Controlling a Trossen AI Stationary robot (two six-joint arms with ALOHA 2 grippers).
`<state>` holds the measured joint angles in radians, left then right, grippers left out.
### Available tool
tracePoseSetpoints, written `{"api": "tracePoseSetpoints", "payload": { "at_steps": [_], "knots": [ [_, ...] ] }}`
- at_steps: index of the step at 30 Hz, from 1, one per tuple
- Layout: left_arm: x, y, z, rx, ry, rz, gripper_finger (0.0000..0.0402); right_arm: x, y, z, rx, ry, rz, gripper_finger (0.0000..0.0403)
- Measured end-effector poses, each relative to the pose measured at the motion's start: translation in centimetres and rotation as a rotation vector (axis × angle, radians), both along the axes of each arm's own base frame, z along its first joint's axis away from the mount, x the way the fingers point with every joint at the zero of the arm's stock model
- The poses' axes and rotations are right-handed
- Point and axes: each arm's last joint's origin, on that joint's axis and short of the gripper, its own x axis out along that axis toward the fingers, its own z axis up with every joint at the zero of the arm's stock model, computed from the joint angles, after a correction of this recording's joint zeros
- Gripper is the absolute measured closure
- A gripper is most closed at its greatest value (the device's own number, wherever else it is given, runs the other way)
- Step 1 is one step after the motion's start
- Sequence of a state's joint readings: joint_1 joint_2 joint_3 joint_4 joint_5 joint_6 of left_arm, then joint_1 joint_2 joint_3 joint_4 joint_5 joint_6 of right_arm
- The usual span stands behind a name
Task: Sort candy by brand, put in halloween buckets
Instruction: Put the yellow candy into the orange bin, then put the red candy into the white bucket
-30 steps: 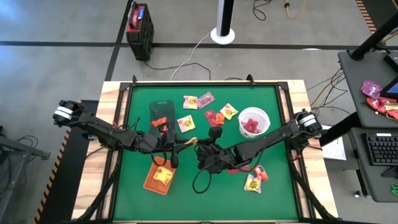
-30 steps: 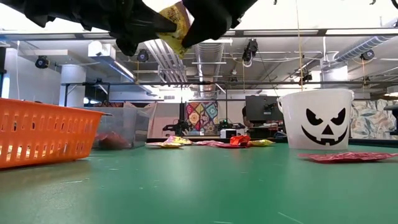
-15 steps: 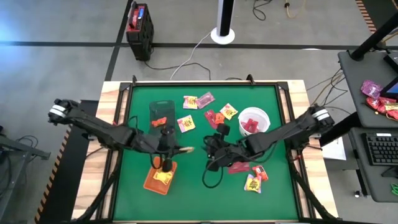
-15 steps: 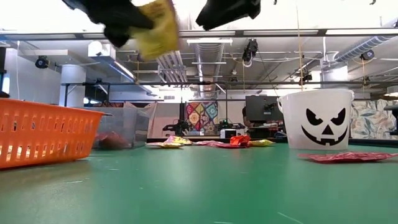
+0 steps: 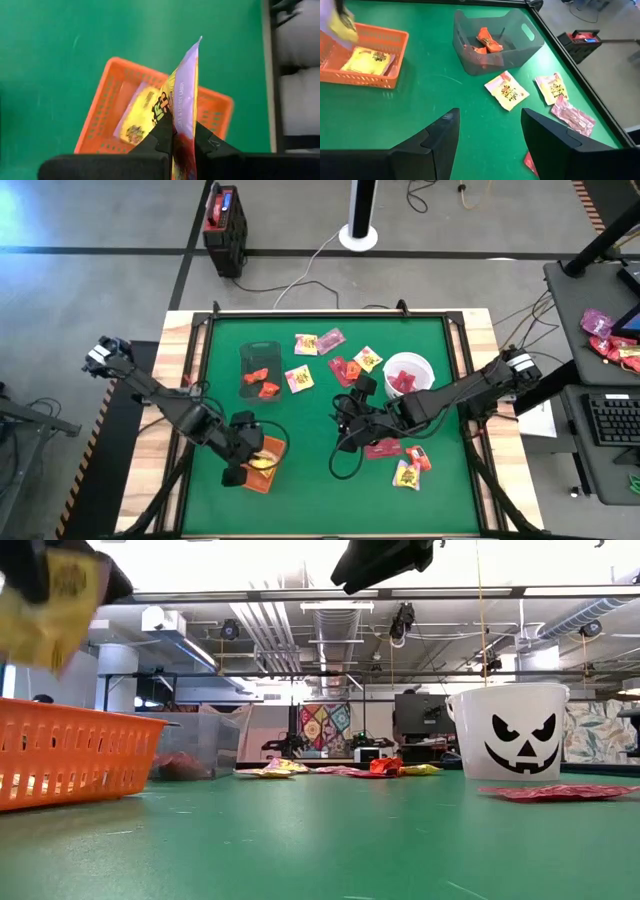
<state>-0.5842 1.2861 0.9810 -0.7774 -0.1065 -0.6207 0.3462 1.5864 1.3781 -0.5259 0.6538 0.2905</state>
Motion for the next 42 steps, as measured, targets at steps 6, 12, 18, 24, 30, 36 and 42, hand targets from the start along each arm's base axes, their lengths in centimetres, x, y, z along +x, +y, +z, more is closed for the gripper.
{"api": "tracePoseSetpoints", "payload": {
  "at_steps": [6, 12, 18, 24, 30, 36, 42],
  "knots": [
    [0.9, -0.5, -1.7, 0.051, 0.042, 0.036, 0.0350, 0.0, 0.0, 0.0, 0.001, 0.000, 0.000, 0.0197],
    [1.2, -0.7, -2.5, 0.060, 0.100, 0.028, 0.0290, -0.3, -0.1, -0.3, 0.021, 0.028, -0.021, 0.0197],
    [0.9, -0.5, -1.9, 0.048, 0.077, 0.019, 0.0259, -0.9, -0.2, -0.9, 0.070, 0.103, -0.031, 0.0197],
    [-0.1, 0.1, -0.4, 0.025, 0.038, 0.015, 0.0255, -1.6, 0.1, -1.7, 0.214, 0.252, 0.070, 0.0197],
    [-1.2, 1.3, 1.3, 0.100, -0.074, 0.053, 0.0257, -3.1, 0.3, -4.1, 0.362, 0.449, 0.139, 0.0197],
    [-1.5, 2.2, 2.2, 0.303, -0.216, 0.090, 0.0258, -5.4, 0.4, -8.3, 0.367, 0.630, 0.172, 0.0197],
    [-1.3, 2.6, 2.4, 0.443, -0.275, 0.119, 0.0258, -6.8, 0.1, -11.3, 0.402, 0.677, 0.138, 0.0197]
  ]
}}
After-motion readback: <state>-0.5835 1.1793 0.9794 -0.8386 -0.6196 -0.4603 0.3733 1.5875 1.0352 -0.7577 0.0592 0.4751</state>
